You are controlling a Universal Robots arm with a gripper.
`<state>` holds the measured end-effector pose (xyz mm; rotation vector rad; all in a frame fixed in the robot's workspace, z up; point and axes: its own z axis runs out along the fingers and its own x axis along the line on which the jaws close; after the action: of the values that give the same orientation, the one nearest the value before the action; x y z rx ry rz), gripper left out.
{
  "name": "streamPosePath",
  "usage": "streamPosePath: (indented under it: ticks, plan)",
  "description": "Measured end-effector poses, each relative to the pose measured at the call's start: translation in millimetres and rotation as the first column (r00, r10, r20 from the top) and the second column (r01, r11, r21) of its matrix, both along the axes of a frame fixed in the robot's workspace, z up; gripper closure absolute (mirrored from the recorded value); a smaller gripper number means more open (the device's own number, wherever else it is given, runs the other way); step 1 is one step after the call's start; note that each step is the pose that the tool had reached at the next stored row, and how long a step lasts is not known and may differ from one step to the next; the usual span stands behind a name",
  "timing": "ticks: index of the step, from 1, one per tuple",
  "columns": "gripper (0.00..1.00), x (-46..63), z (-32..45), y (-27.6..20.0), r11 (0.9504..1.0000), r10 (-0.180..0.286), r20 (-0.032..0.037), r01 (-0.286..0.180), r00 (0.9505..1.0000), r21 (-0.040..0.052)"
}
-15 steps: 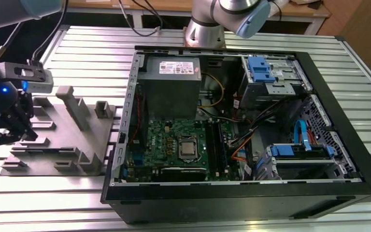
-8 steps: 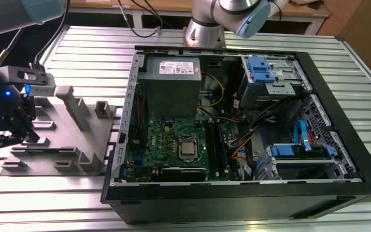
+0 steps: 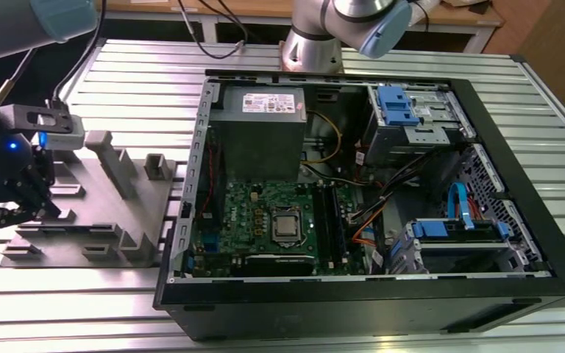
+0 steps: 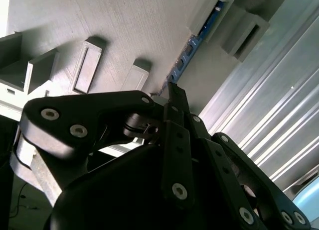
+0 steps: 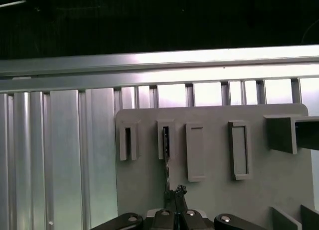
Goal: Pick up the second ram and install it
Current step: 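Pick up the second ram and move it above second insertion slot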
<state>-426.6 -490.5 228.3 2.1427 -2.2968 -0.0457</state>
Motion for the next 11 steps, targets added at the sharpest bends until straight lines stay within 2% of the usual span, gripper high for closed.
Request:
streamPosePath:
  ticks: [11]
  plan:
    - [0.93, -0.8, -8.6, -1.9, 1.0000, 0.005, 0.0000, -0.005, 1.0000, 0.0000]
